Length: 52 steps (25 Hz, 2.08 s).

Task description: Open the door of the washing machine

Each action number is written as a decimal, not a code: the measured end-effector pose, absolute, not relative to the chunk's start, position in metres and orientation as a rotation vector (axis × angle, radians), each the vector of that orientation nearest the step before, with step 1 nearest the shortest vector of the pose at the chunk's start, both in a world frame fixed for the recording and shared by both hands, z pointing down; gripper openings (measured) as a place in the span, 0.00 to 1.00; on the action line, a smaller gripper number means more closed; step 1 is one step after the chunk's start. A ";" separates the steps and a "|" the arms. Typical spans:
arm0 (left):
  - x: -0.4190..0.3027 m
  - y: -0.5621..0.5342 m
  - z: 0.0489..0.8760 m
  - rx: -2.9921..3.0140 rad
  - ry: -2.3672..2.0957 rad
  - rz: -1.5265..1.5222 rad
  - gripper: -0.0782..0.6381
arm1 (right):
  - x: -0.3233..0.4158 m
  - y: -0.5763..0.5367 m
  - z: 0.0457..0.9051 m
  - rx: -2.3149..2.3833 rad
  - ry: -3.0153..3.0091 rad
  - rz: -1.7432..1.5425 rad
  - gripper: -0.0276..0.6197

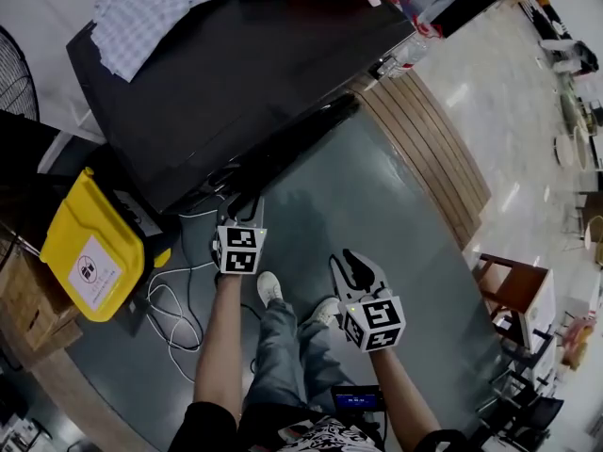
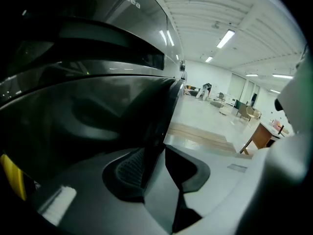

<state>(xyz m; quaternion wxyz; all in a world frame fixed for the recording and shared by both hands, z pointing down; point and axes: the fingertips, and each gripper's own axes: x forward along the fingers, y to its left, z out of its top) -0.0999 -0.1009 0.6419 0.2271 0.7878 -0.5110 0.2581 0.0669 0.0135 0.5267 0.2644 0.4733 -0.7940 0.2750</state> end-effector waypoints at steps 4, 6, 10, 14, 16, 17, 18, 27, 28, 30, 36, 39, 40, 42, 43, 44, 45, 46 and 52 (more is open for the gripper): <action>-0.102 -0.101 0.642 2.170 -1.430 0.679 0.26 | 0.068 0.011 0.534 1.290 -2.143 0.752 0.20; -0.101 -0.100 0.642 2.162 -1.443 0.693 0.25 | 0.068 0.012 0.536 1.297 -2.138 0.763 0.20; -0.102 -0.096 0.641 2.166 -1.450 0.739 0.24 | 0.064 0.010 0.535 1.314 -2.139 0.771 0.19; -0.103 -0.094 0.642 2.165 -1.445 0.763 0.22 | 0.059 0.003 0.534 1.326 -2.144 0.788 0.17; -0.099 -0.092 0.641 2.172 -1.425 0.769 0.22 | 0.058 -0.002 0.533 1.331 -2.144 0.802 0.17; -0.094 -0.088 0.641 2.182 -1.393 0.775 0.22 | 0.058 -0.003 0.533 1.333 -2.144 0.806 0.17; -0.086 -0.081 0.642 2.199 -1.346 0.780 0.21 | 0.058 -0.005 0.532 1.335 -2.143 0.809 0.17; -0.004 -0.017 0.642 2.301 -1.080 0.757 0.21 | 0.062 -0.011 0.538 1.377 -2.087 0.853 0.22; 0.003 -0.012 0.642 2.303 -1.069 0.756 0.20 | 0.064 -0.012 0.540 1.384 -2.074 0.860 0.22; 0.018 -0.004 0.641 2.312 -1.048 0.754 0.20 | 0.069 -0.014 0.547 1.406 -2.039 0.876 0.24; 0.056 0.026 0.634 2.366 -0.929 0.702 0.19 | 0.083 -0.030 0.560 1.513 -1.947 0.859 0.29; 0.058 0.039 0.630 2.368 -0.908 0.674 0.24 | 0.081 -0.039 0.574 1.497 -1.890 0.824 0.35; 0.055 0.042 0.629 2.358 -0.920 0.663 0.24 | 0.083 -0.040 0.581 1.487 -1.850 0.805 0.36; 0.045 0.044 0.627 2.327 -0.953 0.650 0.24 | 0.091 -0.038 0.596 1.463 -1.758 0.800 0.33; 0.041 0.044 0.628 2.310 -0.962 0.647 0.24 | 0.096 -0.036 0.601 1.456 -1.728 0.820 0.32; 0.037 0.044 0.629 2.294 -0.966 0.645 0.24 | 0.102 -0.035 0.604 1.458 -1.713 0.842 0.30; 0.034 0.043 0.629 2.281 -0.970 0.640 0.24 | 0.107 -0.034 0.604 1.466 -1.709 0.853 0.29; 0.031 0.041 0.629 2.273 -0.975 0.632 0.24 | 0.113 -0.033 0.603 1.474 -1.709 0.852 0.29; 0.013 0.020 0.625 2.235 -1.043 0.572 0.23 | 0.143 -0.025 0.602 1.488 -1.684 0.827 0.27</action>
